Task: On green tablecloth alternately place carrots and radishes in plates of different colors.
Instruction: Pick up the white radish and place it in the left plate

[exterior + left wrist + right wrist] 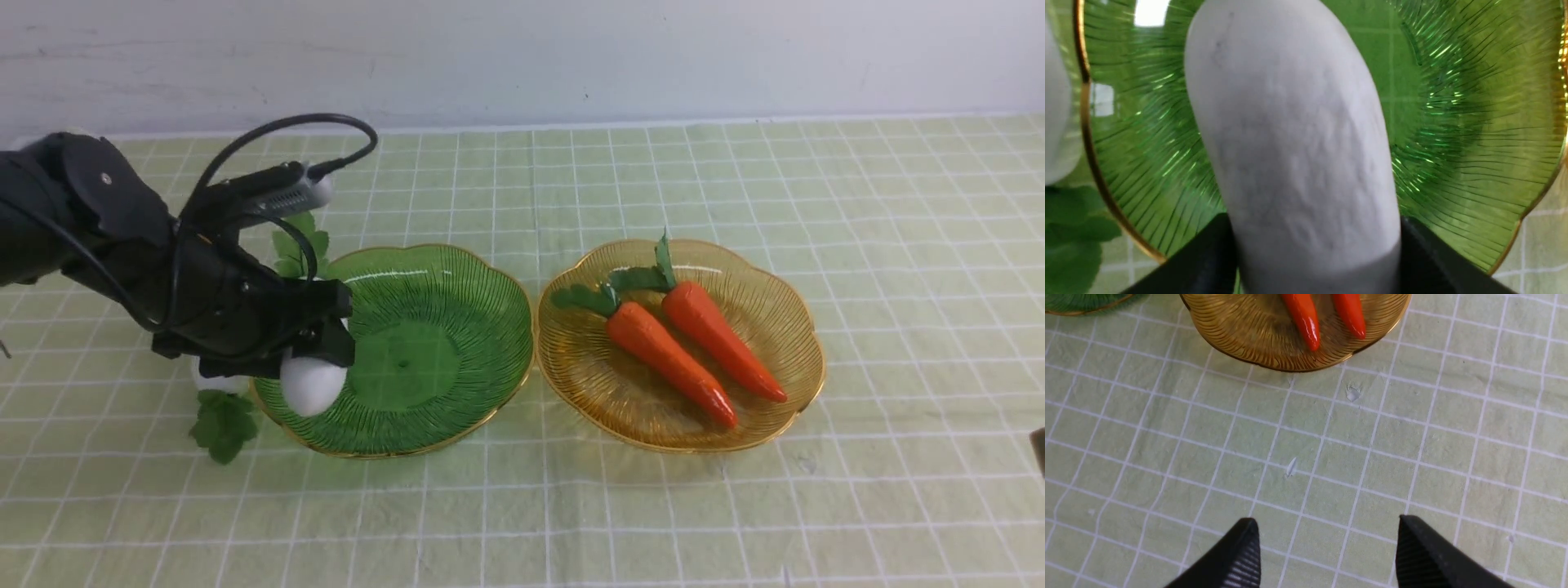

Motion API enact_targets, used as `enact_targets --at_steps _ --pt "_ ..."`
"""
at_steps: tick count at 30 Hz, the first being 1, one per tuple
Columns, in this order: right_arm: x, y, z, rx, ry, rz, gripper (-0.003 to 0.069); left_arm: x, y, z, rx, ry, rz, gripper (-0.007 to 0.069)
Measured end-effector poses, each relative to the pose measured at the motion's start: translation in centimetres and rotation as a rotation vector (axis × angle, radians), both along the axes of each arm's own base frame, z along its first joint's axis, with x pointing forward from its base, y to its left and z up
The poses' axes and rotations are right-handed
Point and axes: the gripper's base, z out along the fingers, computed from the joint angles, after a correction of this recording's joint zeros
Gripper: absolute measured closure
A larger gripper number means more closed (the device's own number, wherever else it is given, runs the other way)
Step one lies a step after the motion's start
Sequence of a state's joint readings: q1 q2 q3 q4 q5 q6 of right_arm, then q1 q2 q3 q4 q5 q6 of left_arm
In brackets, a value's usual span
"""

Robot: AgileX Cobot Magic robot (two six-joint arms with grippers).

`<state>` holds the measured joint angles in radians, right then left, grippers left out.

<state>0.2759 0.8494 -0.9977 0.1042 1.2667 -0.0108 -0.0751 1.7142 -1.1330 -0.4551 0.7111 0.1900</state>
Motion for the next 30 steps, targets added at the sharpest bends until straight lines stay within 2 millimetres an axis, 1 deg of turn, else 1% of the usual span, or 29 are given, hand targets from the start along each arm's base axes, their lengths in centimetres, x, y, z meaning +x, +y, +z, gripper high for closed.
enact_targets --at_steps 3,4,5,7,10,13,15,16,17,18,19,22,23,27,28,30 --pt "0.0 0.0 0.0 0.0 0.0 0.0 0.0248 0.3 -0.1 -0.6 -0.007 0.001 -0.01 0.0172" --pt "0.0 0.0 0.0 0.0 0.0 0.0 0.0248 0.4 -0.1 -0.7 -0.007 -0.003 -0.01 0.0146" --pt "0.0 0.0 0.0 0.0 0.0 0.0 0.0248 0.4 -0.1 -0.7 -0.007 -0.005 -0.012 0.0135" --pt "0.0 0.0 0.0 0.0 0.0 0.0 0.0248 0.6 -0.1 -0.6 -0.005 -0.021 -0.007 0.0063" --pt "0.0 0.0 0.0 0.0 0.0 0.0 0.0248 0.7 0.0 -0.5 0.004 -0.032 -0.01 -0.0006" --pt "0.0 0.0 0.0 -0.001 0.0 0.001 0.0248 1.0 0.2 -0.1 0.038 -0.054 -0.029 -0.0036" --pt "0.0 0.0 0.0 -0.004 -0.002 0.006 0.0248 1.5 0.6 0.6 0.059 -0.073 -0.015 -0.0041" --pt "0.0 0.0 0.0 -0.004 -0.002 0.006 0.0248 1.7 1.0 0.9 0.056 -0.074 0.018 -0.0041" --pt "0.0 0.0 0.0 -0.005 -0.002 0.007 0.0248 2.1 1.7 1.4 0.056 -0.079 0.065 -0.0039" --pt "0.0 0.0 0.0 -0.005 -0.002 0.008 0.0248 2.1 1.8 1.4 0.052 -0.075 0.084 -0.0039" --pt "0.0 0.0 0.0 -0.006 -0.003 0.009 0.0248 2.5 3.4 2.0 0.055 -0.078 0.174 -0.0031" --pt "0.0 0.0 0.0 -0.007 -0.003 0.01 0.0248 2.8 6.1 2.5 0.066 -0.079 0.309 -0.0011" --pt "0.0 0.0 0.0 -0.007 -0.003 0.011 0.0248 2.9 7.0 2.4 0.071 -0.077 0.341 -0.0005" --pt "0.0 0.0 0.0 -0.008 -0.004 0.012 0.0248 3.4 8.6 1.8 0.077 -0.088 0.403 0.0014" --pt "0.0 0.0 0.0 -0.008 -0.006 0.012 0.0248 3.8 8.9 1.0 0.081 -0.084 0.412 0.0025" --pt "0.0 0.0 0.0 -0.007 -0.009 0.012 0.0248 4.2 9.0 0.2 0.083 -0.082 0.416 0.0035"
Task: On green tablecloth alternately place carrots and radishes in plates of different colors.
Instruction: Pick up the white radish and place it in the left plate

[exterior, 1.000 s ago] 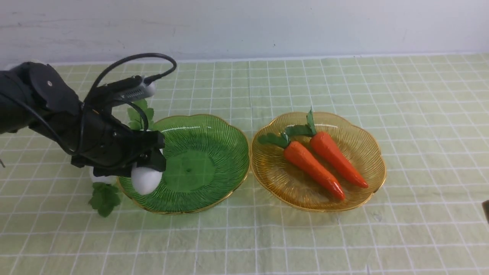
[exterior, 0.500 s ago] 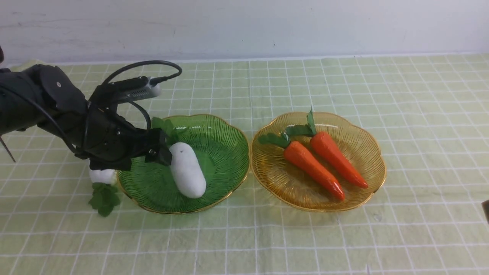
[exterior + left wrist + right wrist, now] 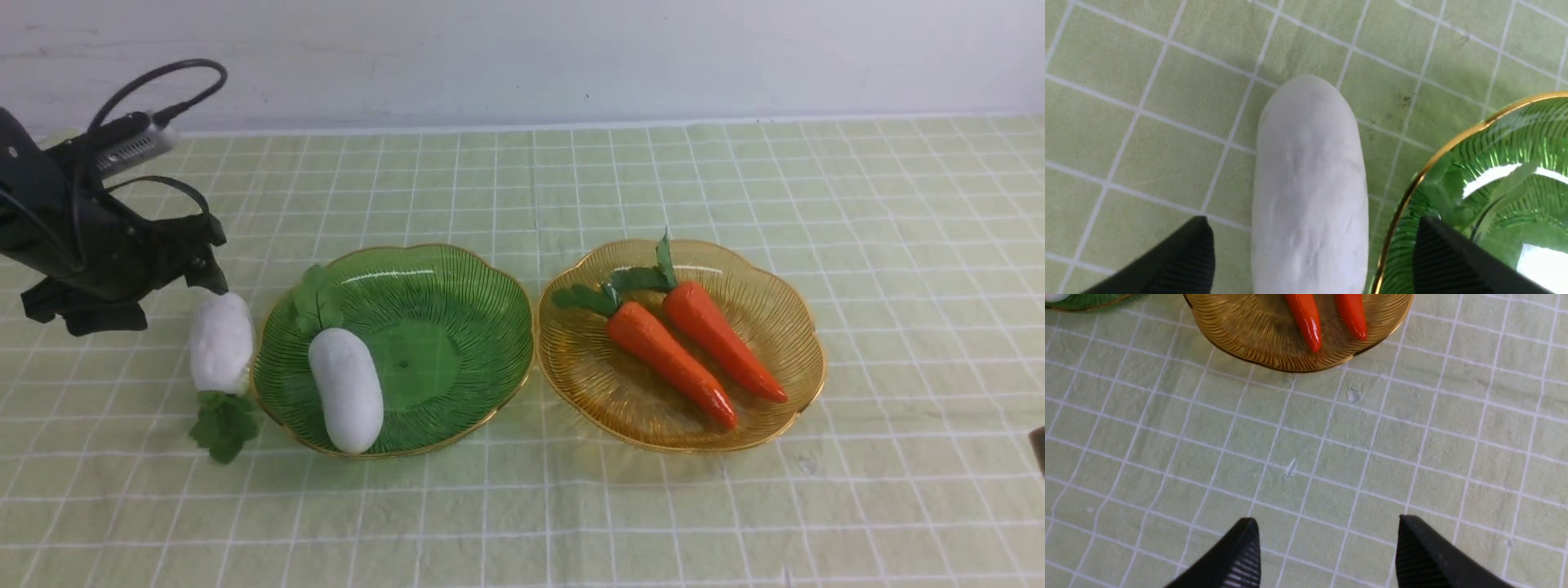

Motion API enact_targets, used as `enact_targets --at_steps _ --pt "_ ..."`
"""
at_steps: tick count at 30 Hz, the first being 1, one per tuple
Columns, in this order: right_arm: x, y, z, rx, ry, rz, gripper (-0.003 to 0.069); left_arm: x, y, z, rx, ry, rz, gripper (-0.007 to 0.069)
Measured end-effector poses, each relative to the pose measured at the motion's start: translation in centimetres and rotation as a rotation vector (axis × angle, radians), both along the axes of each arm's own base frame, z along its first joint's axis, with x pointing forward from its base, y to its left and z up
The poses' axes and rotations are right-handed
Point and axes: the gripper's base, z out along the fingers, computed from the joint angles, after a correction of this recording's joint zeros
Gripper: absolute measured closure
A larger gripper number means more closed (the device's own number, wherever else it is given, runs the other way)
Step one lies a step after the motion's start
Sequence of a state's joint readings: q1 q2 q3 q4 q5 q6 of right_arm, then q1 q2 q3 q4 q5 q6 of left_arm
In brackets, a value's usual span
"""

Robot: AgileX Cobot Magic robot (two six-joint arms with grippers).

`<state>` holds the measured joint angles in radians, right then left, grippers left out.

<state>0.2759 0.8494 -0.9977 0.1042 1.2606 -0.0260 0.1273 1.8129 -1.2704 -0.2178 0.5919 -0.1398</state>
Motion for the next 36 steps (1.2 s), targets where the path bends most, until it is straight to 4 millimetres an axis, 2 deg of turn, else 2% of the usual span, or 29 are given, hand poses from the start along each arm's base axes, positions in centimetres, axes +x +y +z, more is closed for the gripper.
enact_targets --at_steps 4,6,11,15,17,19,22,23,24,25,26,27,29,31,32,36 --pt "0.0 0.0 0.0 0.001 -0.002 0.0 0.0248 0.8 0.1 -1.9 0.004 0.006 0.008 0.0042" --pt "0.0 0.0 0.0 0.0 -0.002 0.001 0.0248 1.5 0.3 -3.5 0.013 0.008 0.014 0.0042" --pt "0.0 0.0 0.0 0.0 -0.003 0.001 0.0249 2.1 0.5 -5.4 0.022 0.025 0.015 0.0058" --pt "0.0 0.0 0.0 0.0 -0.003 0.001 0.0248 2.1 0.5 -6.5 0.024 0.054 0.011 0.0122" --pt "0.0 0.0 0.0 0.0 -0.003 0.001 0.0248 2.1 0.6 -6.5 0.037 0.058 0.001 0.019" --pt "0.0 0.0 0.0 0.0 -0.003 0.001 0.0248 2.0 0.6 -6.3 0.046 0.057 -0.006 0.019" --pt "0.0 0.0 0.0 0.0 -0.003 0.001 0.0248 1.6 0.7 -4.0 0.087 0.047 -0.04 0.0189" --pt "0.0 0.0 0.0 0.001 -0.004 0.001 0.0249 1.3 0.7 -2.6 0.096 0.038 -0.048 0.0189" --pt "0.0 0.0 0.0 0.0 -0.003 0.001 0.0249 1.3 0.7 -2.1 0.1 0.029 -0.049 0.0189" --pt "0.1 0.0 0.0 0.002 -0.007 0.0 0.0249 0.8 0.6 -0.2 0.101 0.022 -0.055 0.0189" --pt "0.1 0.0 0.0 0.002 -0.008 0.0 0.0249 0.7 0.6 0.3 0.101 0.015 -0.055 0.0189" --pt "0.1 0.0 0.1 0.003 -0.011 0.0 0.0249 0.1 0.4 2.0 0.091 0.006 -0.056 0.0189" --pt "0.2 0.0 0.1 0.006 -0.021 -0.001 0.0249 -0.7 -0.5 3.9 0.062 -0.008 -0.069 0.0189" --pt "0.2 0.0 0.1 0.007 -0.025 -0.001 0.0249 -0.8 -0.9 4.2 0.052 -0.013 -0.083 0.0189" --pt "0.2 0.1 0.2 0.012 -0.025 0.0 0.0249 -0.8 -2.2 4.3 0.032 -0.013 -0.122 0.0189" --pt "0.2 0.1 0.2 0.016 -0.024 0.001 0.0249 -0.5 -5.0 3.5 -0.006 0.001 -0.206 0.0189"
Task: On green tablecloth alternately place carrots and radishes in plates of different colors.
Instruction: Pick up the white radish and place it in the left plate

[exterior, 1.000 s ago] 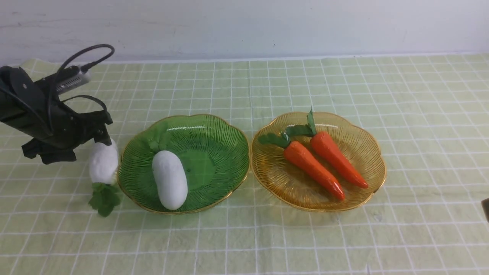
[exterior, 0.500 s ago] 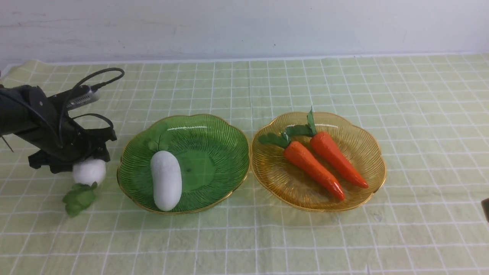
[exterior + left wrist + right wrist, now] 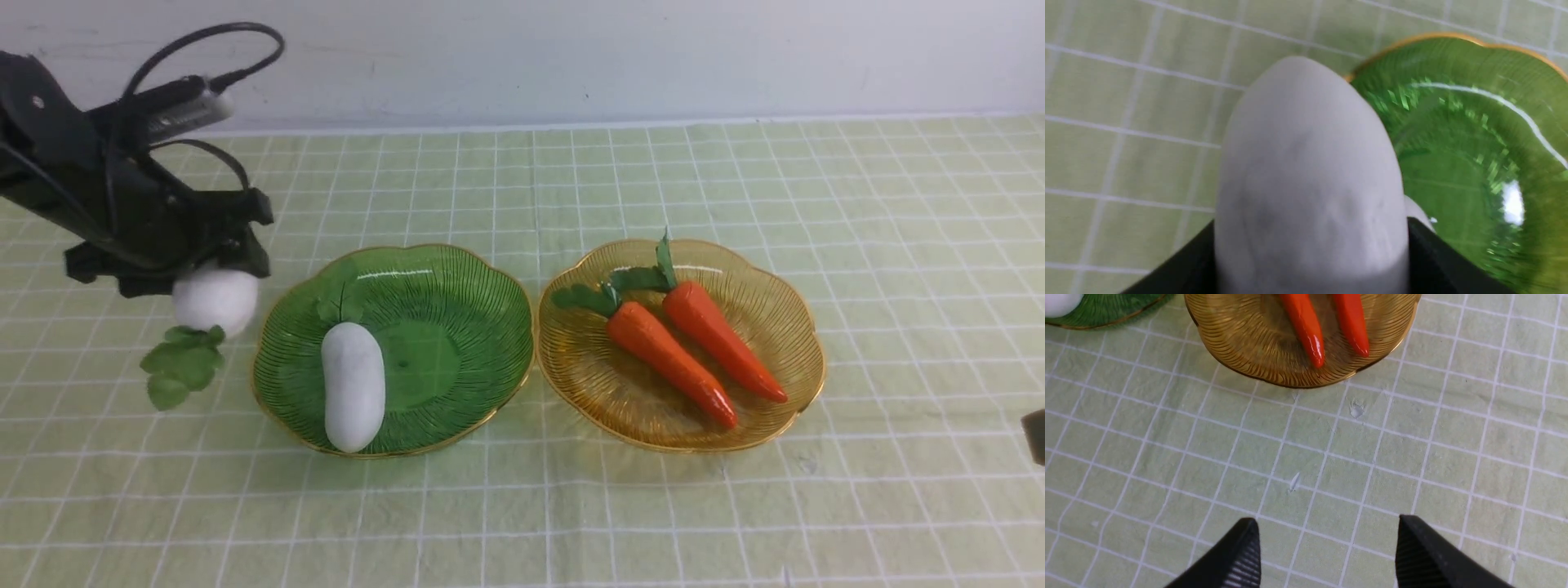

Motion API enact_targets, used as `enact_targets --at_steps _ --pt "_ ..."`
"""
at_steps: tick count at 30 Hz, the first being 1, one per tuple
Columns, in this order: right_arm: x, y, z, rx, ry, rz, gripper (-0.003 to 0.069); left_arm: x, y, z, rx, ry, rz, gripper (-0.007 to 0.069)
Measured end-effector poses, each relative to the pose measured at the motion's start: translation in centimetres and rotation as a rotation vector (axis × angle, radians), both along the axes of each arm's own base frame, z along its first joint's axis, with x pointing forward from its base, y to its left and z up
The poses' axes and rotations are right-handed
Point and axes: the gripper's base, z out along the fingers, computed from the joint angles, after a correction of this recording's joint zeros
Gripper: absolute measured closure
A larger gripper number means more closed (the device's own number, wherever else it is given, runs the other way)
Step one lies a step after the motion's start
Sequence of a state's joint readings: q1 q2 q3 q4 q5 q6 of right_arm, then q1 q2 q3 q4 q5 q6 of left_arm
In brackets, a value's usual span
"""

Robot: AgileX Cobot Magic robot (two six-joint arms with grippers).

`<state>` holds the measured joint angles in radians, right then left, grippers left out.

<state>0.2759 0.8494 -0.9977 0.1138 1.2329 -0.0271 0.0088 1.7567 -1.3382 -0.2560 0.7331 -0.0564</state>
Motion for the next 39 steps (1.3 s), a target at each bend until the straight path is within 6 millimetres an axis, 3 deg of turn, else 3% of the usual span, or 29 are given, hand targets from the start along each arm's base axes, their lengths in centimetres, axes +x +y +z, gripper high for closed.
enact_targets --at_steps 5,9,13,19,26,34,39 --pt "0.0 0.1 0.0 0.007 -0.004 0.001 0.0249 0.5 -5.2 -2.0 -0.04 0.025 -0.13 0.0189" --pt "0.0 0.0 0.0 0.004 0.005 0.002 0.0249 0.5 -7.1 -2.2 -0.048 0.005 -0.165 0.0187" --pt "-0.2 0.0 -0.1 -0.003 0.027 0.004 0.0249 0.5 -8.6 -2.1 -0.051 -0.035 -0.19 0.0136" --pt "-0.2 0.0 -0.2 -0.004 0.03 0.005 0.0251 0.5 -8.8 -2.0 -0.053 -0.041 -0.194 0.0073" --pt "-0.8 -0.2 0.1 -0.004 0.006 0.009 0.0298 0.3 -8.8 -2.1 -0.054 -0.016 -0.201 0.0072" --pt "-5.1 -1.4 0.1 0.028 -0.109 0.009 0.0415 -0.1 -8.8 -2.3 -0.055 0.027 -0.214 0.0081" --pt "-8.9 -2.5 -2.4 0.042 -0.169 0.012 0.0475 -0.3 -8.9 -2.1 -0.058 0.063 -0.229 0.0156"
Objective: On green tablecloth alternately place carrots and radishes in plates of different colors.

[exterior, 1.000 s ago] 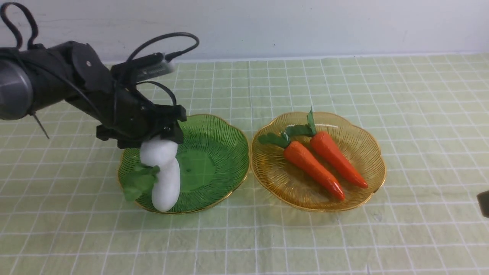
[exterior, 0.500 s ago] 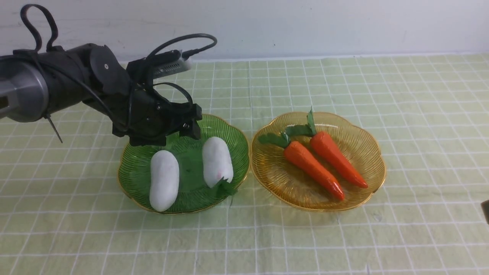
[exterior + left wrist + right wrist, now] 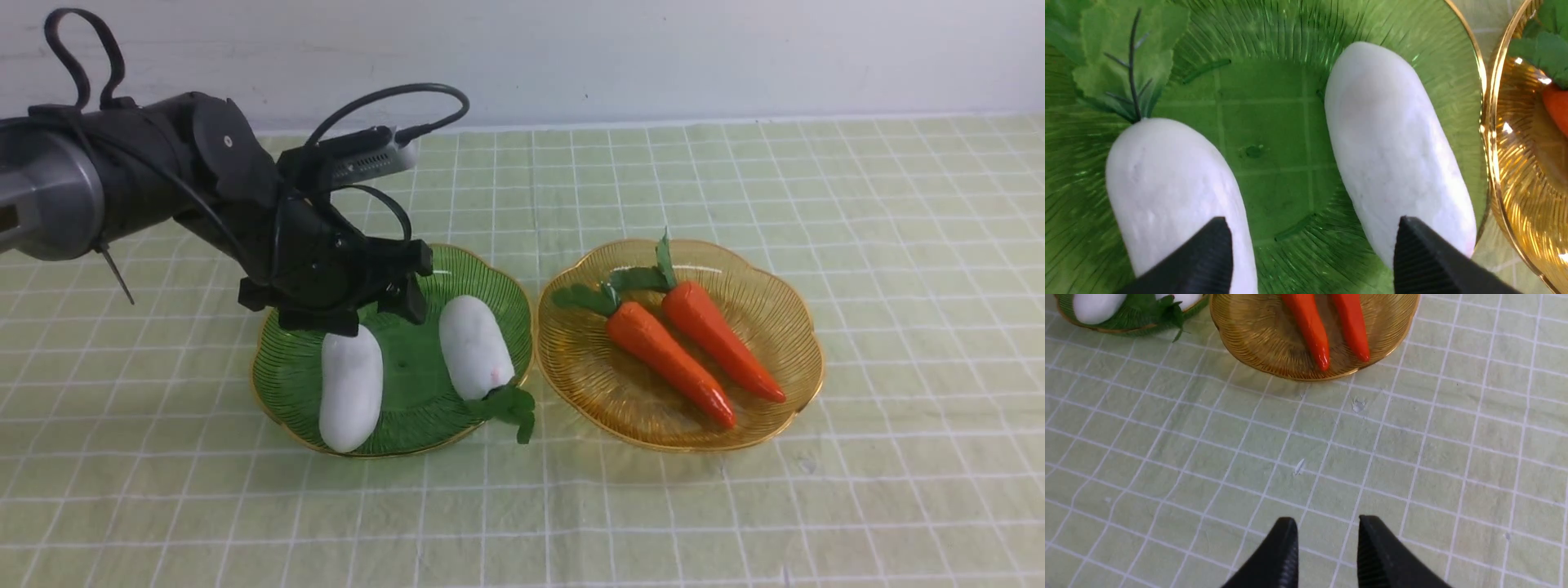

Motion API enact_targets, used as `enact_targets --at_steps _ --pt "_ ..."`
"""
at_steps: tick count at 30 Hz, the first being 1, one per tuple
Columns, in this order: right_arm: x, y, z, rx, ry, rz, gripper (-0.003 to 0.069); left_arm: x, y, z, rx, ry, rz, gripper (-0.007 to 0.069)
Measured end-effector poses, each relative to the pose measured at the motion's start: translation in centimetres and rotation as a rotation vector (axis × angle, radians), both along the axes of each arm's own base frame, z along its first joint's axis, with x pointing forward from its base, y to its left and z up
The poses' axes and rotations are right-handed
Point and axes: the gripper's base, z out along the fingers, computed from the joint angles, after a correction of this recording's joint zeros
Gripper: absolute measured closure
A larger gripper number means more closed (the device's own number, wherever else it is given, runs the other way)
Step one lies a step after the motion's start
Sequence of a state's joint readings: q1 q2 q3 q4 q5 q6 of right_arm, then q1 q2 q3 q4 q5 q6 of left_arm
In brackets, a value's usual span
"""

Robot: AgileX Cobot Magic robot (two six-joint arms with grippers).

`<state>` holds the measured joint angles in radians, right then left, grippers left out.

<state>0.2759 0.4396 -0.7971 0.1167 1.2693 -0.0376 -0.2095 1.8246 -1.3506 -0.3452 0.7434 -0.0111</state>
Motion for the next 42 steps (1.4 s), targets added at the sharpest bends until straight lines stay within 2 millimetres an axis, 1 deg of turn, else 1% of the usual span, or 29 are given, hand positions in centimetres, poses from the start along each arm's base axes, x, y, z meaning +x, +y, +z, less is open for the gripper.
enact_targets --at_steps 1,3,4,6,9,10,11,12,13,15,18,35,40,42 --pt "-0.8 -0.2 -1.4 0.01 -0.032 -0.003 0.0489 0.0 0.0 0.3 -0.001 0.003 -0.005 0.0188" --pt "-0.9 -0.3 -3.0 0.031 -0.107 -0.014 0.0514 0.2 -0.1 0.8 -0.004 0.003 -0.012 0.0232" --pt "-0.4 -0.3 -4.3 0.05 -0.185 -0.026 0.0539 0.2 -0.2 1.3 -0.006 0.01 -0.021 0.0288" --pt "0.4 -0.2 -5.6 0.068 -0.262 -0.036 0.058 0.2 -0.3 2.0 -0.004 0.022 -0.047 0.0368" --pt "1.3 0.0 -6.6 0.082 -0.336 -0.043 0.0639 0.2 -0.4 2.8 0.007 0.03 -0.094 0.0465" --pt "1.5 0.0 -6.6 0.088 -0.359 -0.045 0.0648 0.1 -0.4 3.0 0.013 0.033 -0.113 0.0498" --pt "1.5 0.0 -6.7 0.087 -0.357 -0.045 0.0651 0.2 -0.4 3.1 0.015 0.03 -0.12 0.0514" --pt "1.8 0.0 -6.7 0.1 -0.399 -0.05 0.0663 0.2 -0.4 3.4 0.022 0.027 -0.141 0.0568" --pt "1.9 0.1 -6.6 0.106 -0.424 -0.052 0.0669 0.1 -0.5 3.5 0.025 0.027 -0.151 0.0594" --pt "2.0 0.1 -6.2 0.117 -0.468 -0.055 0.0671 0.1 -0.5 3.5 0.03 0.029 -0.166 0.062" --pt "2.1 0.1 -6.0 0.125 -0.494 -0.058 0.0671 0.1 -0.5 3.5 0.034 0.026 -0.178 0.0632" --pt "2.1 0.1 -6.0 0.125 -0.494 -0.058 0.0673 0.1 -0.4 3.5 0.038 0.025 -0.182 0.0632" --pt "2.1 0.1 -6.0 0.125 -0.494 -0.058 0.0673 -0.4 -0.4 3.3 0.041 0.074 -0.2 0.0632" --pt "2.2 0.1 -6.4 0.123 -0.487 -0.058 0.0673 -0.5 -0.4 3.3 0.042 0.089 -0.205 0.0632"
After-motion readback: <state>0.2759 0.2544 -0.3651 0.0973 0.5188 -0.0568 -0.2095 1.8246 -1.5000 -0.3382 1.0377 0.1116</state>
